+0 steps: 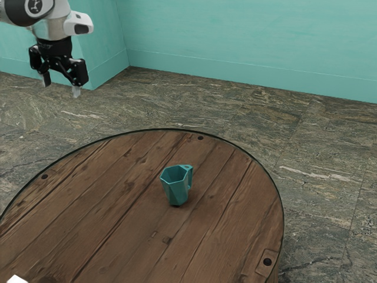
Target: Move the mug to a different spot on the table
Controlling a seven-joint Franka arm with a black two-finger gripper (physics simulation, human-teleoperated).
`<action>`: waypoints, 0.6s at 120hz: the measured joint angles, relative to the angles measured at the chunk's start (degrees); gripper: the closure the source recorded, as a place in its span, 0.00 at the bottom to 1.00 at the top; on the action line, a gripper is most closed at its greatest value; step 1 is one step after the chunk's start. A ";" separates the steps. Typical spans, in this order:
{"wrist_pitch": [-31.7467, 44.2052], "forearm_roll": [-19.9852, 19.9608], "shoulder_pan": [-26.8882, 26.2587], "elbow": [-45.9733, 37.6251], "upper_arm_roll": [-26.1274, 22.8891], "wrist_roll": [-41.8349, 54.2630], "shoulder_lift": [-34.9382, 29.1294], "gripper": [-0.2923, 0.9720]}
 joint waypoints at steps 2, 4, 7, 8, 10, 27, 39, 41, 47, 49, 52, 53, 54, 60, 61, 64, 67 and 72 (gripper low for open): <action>0.04 0.01 0.08 0.08 -0.18 -0.19 0.15 0.23; 0.08 0.02 0.12 0.15 -0.36 -0.38 0.28 0.23; 0.13 0.05 0.20 0.23 -0.69 -0.66 0.49 0.23; 0.14 0.07 0.21 0.26 -0.81 -0.75 0.59 0.23; 0.18 0.11 0.21 0.30 -1.03 -0.93 0.85 0.23; 3.59 0.06 -0.69 1.60 -3.34 -2.64 8.35 0.23; 9.04 0.02 -5.72 3.77 -7.22 -4.94 15.43 0.23; 10.08 0.02 -7.08 4.02 -7.93 -5.32 16.44 0.23; 12.90 -0.61 -10.01 4.39 -9.48 -6.52 18.85 0.23; 13.70 -0.98 -10.69 4.44 -9.75 -6.90 19.55 0.23; 14.77 -1.42 -11.32 4.45 -10.02 -7.42 20.67 0.23; 15.11 -1.54 -11.44 4.44 -10.09 -7.59 21.00 0.23; 15.43 -1.65 -11.53 4.46 -10.16 -7.76 21.42 0.23; 17.09 -2.18 -11.70 4.55 -11.03 -8.73 23.86 0.23; 17.33 -2.25 -11.73 4.56 -11.16 -8.88 24.19 0.23; 18.00 -2.43 -11.79 4.56 -11.46 -9.31 25.16 0.23; 18.59 -2.57 -11.78 4.58 -11.65 -9.65 26.00 0.23; 19.46 -2.75 -11.70 4.63 -11.82 -10.11 27.20 0.23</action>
